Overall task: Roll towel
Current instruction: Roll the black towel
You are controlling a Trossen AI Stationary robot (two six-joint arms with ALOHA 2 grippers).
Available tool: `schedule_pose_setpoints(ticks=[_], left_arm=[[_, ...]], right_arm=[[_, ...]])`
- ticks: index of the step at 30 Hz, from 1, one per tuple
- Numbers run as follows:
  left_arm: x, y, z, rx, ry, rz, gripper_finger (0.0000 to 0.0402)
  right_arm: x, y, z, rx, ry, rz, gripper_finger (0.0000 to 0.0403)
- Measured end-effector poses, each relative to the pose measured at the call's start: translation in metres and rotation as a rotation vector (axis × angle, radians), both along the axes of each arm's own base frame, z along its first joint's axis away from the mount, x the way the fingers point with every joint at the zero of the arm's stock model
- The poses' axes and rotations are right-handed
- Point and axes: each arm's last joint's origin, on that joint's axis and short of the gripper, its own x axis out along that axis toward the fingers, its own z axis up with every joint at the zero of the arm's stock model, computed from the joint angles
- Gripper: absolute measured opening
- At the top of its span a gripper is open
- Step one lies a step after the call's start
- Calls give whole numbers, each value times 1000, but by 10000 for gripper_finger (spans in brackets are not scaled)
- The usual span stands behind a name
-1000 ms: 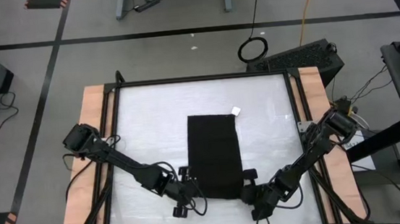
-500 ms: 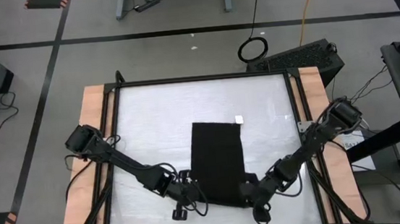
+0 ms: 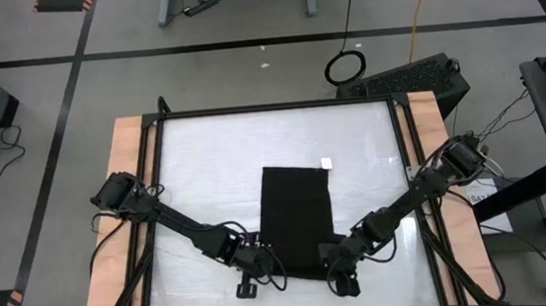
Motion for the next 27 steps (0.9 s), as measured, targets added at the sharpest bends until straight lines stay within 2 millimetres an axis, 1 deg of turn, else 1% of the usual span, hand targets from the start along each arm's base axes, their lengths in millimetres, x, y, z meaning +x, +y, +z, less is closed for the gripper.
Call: schedule_pose_setpoints(ticks=[6,12,15,21,27], left_arm=[[3,6,-5,-60,53,-15,1],[6,9,-9,-108,79,-33,2],[8,6,-10,-171,79,-81,12],[2,1,-11,-256,145,-144,27],[6,4,-10,-267,128,-139,29]], right_arm=[[2,-6,-1,-5,18,-23,4],[0,-8,-3,-22,51,-39,4],[2,-5,-1,30,46,-15,4],[2,4,5,175,31,80,4],[4,0,5,170,47,66,4]])
